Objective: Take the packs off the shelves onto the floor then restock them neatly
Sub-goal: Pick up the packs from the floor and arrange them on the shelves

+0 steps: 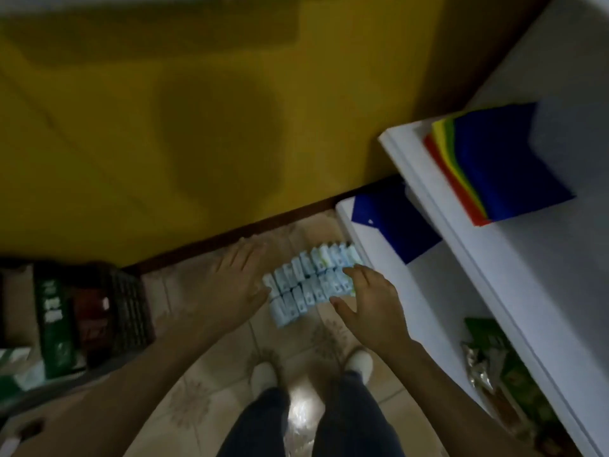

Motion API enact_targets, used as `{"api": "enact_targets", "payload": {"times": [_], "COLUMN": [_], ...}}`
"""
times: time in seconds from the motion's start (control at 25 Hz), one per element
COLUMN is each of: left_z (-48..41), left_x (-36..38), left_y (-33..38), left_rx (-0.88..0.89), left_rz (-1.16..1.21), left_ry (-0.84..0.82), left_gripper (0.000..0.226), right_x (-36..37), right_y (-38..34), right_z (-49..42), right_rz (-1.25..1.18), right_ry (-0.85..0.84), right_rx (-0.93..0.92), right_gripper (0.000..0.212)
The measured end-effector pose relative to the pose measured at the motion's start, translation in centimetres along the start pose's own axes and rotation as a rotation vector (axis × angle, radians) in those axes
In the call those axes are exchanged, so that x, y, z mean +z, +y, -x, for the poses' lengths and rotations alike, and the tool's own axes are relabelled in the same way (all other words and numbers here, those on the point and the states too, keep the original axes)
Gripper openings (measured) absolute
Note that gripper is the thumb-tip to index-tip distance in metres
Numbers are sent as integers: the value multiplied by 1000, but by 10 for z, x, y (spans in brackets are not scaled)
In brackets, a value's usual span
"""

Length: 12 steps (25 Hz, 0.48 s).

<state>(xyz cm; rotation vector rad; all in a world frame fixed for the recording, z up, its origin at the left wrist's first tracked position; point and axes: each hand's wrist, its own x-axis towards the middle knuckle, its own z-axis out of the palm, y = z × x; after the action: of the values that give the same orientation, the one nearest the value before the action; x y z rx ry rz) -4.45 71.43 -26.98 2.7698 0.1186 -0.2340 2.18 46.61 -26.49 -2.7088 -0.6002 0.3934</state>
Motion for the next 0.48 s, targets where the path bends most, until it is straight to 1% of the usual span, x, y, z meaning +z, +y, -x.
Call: {"api": "enact_targets", "payload": {"times": [0.08, 0.16, 0.28, 0.4, 0.48], "left_z": [7, 6, -9, -38, -64], "left_x": [46, 100, 220, 349, 433], "left_y": [-28, -55, -93, -121, -135], "left_rx": [-171, -320, -565, -775, -875], "left_rz": [149, 248, 402, 502, 570], "left_ry": [-92, -210, -366, -479, -509], "left_gripper": [71, 68, 54, 45, 45], "right_x": [52, 109, 222, 340, 420], "right_y": [15, 37, 85, 126, 149], "right_z": [-15, -36, -74, -115, -148], "right_rz": [-26, -4, 54, 116, 195], "right_ry": [-129, -278, -524, -654, -650], "right_rx": [8, 20, 34, 28, -28], "right_gripper": [51, 47, 34, 29, 29]}}
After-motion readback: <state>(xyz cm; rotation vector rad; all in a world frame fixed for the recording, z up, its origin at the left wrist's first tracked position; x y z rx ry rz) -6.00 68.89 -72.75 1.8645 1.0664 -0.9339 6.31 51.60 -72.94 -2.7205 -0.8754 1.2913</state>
